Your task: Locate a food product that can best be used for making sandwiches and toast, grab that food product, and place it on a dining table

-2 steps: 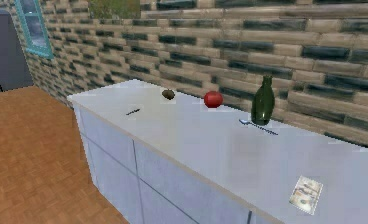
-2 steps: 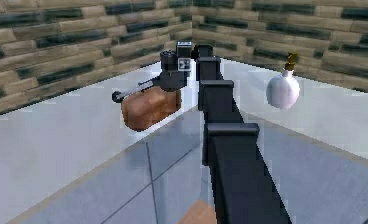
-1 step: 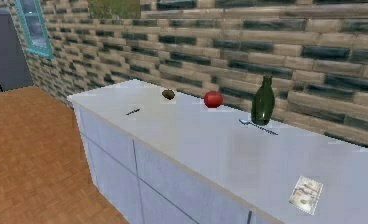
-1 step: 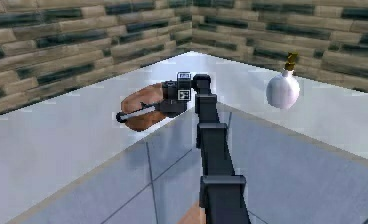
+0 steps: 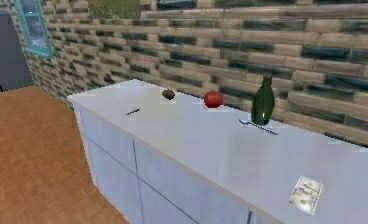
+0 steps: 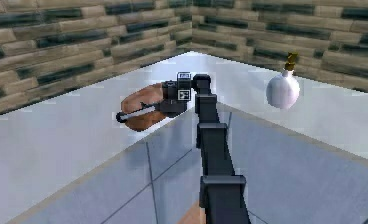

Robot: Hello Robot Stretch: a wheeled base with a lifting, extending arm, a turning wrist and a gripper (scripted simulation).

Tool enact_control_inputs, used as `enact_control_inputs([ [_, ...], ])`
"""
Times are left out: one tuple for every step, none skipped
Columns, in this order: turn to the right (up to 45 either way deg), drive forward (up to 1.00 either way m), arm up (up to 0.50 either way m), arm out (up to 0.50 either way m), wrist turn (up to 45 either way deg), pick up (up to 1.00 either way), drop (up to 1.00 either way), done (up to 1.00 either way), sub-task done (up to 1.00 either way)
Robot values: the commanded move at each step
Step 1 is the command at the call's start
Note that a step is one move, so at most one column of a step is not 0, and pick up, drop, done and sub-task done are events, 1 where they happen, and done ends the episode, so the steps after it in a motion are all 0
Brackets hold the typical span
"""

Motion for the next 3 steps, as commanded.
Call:
enact_control_inputs([
  [0.0, 0.00, 0.08, 0.00, 0.0, 0.00, 0.00, 0.00, 0.00],
  [0.0, 0.00, 0.00, 0.00, -45.0, 0.00, 0.00, 0.00, 0.00],
  [0.0, 0.00, 0.00, 0.00, -36.0, 0.00, 0.00, 0.00, 0.00],
])
